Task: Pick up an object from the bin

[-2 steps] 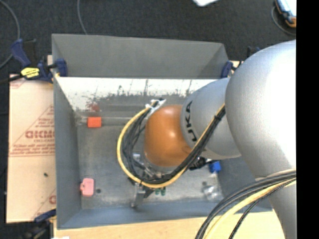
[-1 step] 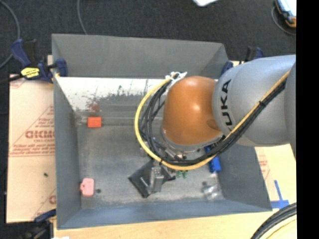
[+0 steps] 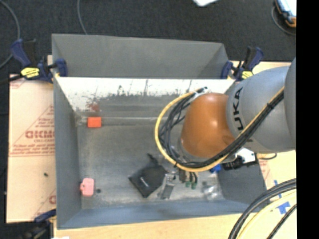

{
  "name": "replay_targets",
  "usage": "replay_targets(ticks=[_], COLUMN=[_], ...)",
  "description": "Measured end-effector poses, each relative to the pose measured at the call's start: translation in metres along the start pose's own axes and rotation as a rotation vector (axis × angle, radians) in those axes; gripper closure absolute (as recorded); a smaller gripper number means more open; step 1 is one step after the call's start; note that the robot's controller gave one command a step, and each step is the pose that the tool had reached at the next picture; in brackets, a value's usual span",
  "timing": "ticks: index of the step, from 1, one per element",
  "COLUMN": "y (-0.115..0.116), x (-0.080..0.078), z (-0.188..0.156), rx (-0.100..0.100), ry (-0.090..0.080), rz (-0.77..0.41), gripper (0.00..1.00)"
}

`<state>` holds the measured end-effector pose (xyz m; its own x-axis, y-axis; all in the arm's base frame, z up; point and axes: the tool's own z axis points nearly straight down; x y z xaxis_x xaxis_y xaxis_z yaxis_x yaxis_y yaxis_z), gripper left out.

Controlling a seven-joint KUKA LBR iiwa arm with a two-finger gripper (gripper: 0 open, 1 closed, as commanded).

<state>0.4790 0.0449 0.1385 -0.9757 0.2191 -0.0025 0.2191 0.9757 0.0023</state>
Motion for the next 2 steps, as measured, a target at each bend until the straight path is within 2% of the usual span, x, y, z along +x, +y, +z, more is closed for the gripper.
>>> replay_targets(ticks=[1,2], y=[0.014,-0.007], x=[-0.035,-0.018], z=[0.056,0.068], rx=[0.008,-0.001], ry=[0.007,-0.001], rz=[-0.308,0.04], gripper=[0.0,1.0])
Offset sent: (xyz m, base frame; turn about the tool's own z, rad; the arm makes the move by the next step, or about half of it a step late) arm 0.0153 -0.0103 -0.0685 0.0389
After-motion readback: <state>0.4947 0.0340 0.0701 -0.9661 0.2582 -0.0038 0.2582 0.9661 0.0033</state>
